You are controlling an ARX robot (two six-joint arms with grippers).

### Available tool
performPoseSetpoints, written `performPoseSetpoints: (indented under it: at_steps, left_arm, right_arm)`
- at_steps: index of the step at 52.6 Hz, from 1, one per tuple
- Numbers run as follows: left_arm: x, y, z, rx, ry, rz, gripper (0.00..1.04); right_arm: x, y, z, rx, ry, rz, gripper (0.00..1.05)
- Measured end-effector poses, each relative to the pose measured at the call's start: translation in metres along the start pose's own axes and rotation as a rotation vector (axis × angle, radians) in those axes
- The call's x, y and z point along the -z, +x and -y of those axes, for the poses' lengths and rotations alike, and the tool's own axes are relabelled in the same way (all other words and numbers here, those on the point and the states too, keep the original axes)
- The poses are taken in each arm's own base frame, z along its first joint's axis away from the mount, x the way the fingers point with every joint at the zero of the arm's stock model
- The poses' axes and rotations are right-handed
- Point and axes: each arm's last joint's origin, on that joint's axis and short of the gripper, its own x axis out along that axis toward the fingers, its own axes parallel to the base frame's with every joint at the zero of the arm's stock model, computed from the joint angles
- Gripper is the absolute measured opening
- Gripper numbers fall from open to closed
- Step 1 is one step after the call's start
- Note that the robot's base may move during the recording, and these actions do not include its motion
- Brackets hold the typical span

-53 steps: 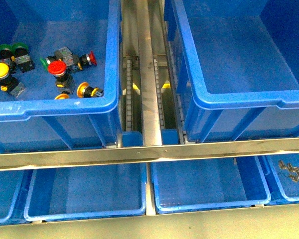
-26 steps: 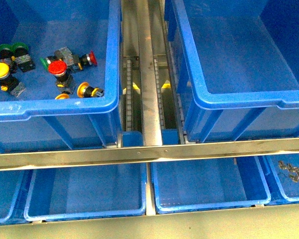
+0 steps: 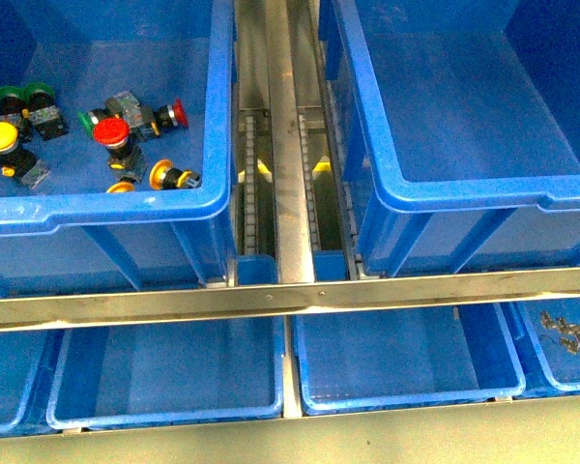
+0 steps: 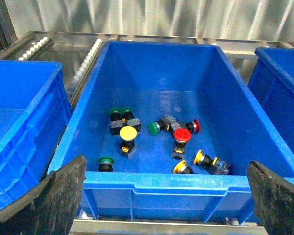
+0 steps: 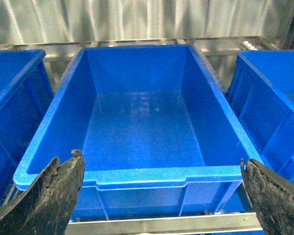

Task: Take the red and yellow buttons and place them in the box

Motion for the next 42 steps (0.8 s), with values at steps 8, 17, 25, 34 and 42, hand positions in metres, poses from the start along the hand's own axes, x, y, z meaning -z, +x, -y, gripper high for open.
performPoseSetpoints:
  at_steps: [8, 17, 25, 34, 42]
  left_arm:
    - [0.0000, 0.0000, 0.0000, 0.000, 0.000, 0.000, 0.97]
    - [0.0000, 0.0000, 0.0000, 0.000, 0.000, 0.000, 0.97]
    - [0.0000, 0.0000, 0.0000, 0.000, 0.000, 0.000, 0.97]
    - [0.0000, 0.0000, 0.0000, 0.000, 0.000, 0.000, 0.97]
    - [0.0000, 0.0000, 0.0000, 0.000, 0.000, 0.000, 0.97]
  right_arm:
    - [0.0000, 0.0000, 0.0000, 0.000, 0.000, 0.000, 0.99]
    - [0.0000, 0.0000, 0.0000, 0.000, 0.000, 0.000, 0.99]
    - [0.0000, 0.0000, 0.0000, 0.000, 0.000, 0.000, 0.99]
    - [0.0000, 0.0000, 0.0000, 0.000, 0.000, 0.000, 0.99]
    - [0.0000, 0.0000, 0.0000, 0.000, 0.000, 0.000, 0.99]
